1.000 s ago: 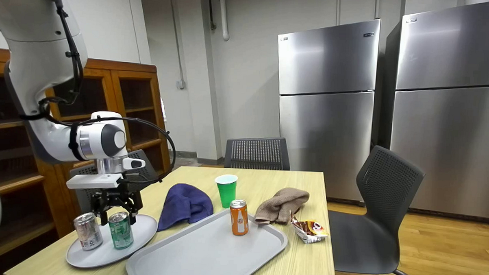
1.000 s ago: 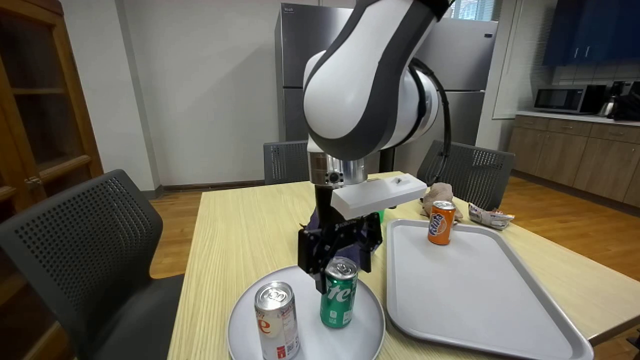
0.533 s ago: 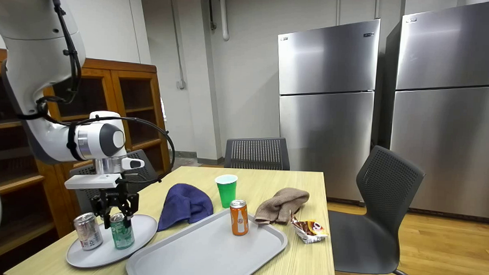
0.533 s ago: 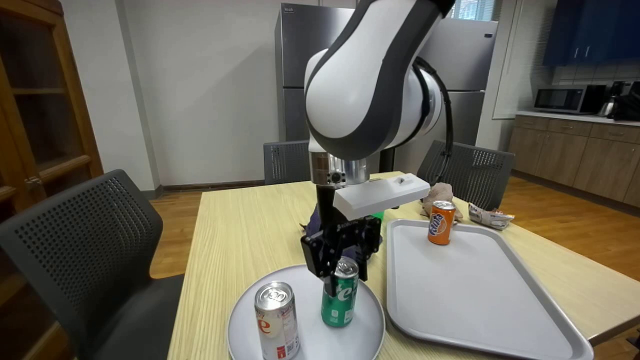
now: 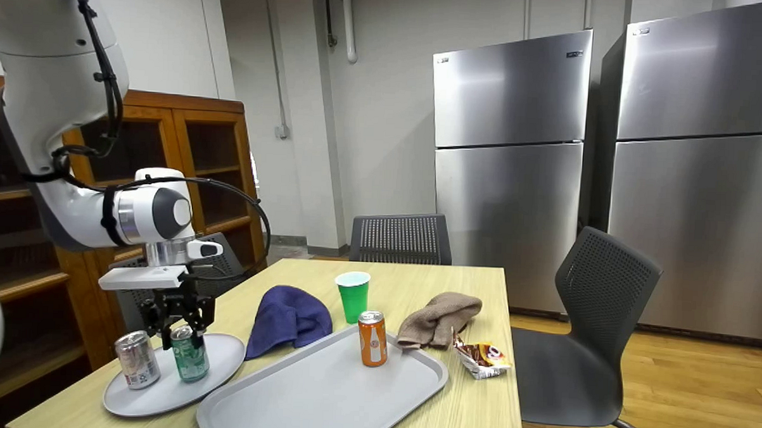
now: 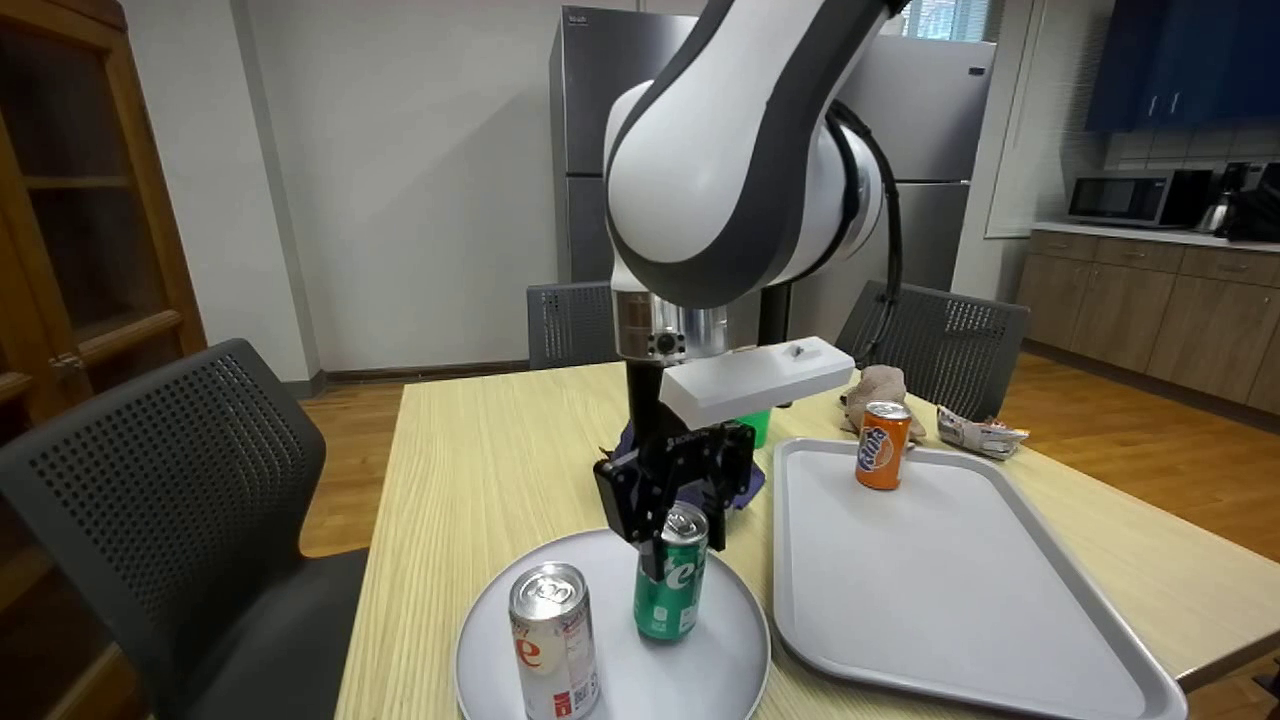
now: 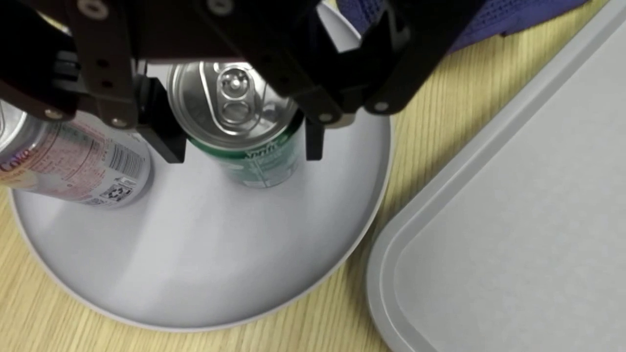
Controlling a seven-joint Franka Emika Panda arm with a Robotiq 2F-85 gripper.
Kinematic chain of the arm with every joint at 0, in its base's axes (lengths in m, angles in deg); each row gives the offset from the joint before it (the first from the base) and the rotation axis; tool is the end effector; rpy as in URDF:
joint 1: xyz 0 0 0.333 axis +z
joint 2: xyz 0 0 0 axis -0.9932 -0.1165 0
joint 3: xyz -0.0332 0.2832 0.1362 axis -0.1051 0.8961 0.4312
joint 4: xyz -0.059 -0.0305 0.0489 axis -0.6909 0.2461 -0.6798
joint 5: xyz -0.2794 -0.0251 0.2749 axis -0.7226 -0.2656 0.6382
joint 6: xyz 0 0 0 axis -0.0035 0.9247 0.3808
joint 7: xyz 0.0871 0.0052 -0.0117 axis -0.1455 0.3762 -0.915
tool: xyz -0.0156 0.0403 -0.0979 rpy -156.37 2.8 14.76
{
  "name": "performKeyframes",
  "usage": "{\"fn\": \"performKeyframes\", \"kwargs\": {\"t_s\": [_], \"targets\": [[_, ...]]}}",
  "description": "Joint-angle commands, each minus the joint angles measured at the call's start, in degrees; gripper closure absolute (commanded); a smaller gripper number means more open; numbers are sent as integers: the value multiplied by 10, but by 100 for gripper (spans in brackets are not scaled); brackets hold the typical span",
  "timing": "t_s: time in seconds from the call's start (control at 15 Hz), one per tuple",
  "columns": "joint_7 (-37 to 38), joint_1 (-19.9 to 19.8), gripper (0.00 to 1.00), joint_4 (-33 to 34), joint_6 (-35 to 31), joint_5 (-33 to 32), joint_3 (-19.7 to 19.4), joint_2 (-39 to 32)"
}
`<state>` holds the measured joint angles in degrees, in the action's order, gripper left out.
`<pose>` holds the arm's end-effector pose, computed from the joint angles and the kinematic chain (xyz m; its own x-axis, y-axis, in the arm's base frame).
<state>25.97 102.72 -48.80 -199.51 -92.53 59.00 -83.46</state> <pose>0.4451 0.2566 0.1942 0.9399 0.3244 -0.1068 0.3267 -0.9451 0.0037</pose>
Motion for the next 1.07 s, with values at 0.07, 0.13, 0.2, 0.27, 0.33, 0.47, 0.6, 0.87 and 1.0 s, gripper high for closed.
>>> {"fn": "performKeyframes", "kwargs": {"t_s": [0.07,0.13,0.2,0.27,0.33,0.47,0.6,0.87,1.0], "targets": [[30,5,62,-5,-17,-19,-5,49],[37,5,62,-5,-20,-23,-8,56],[42,4,62,-6,-21,-25,-10,62],[51,3,62,-6,-20,-31,-13,68],[61,2,62,-9,-17,-37,-17,76],[81,-1,62,-11,-11,-50,-25,87],[101,-5,62,-14,-7,-64,-36,97],[144,-15,62,-24,5,-99,-59,113],[158,-24,62,-29,11,-109,-69,118]]}}
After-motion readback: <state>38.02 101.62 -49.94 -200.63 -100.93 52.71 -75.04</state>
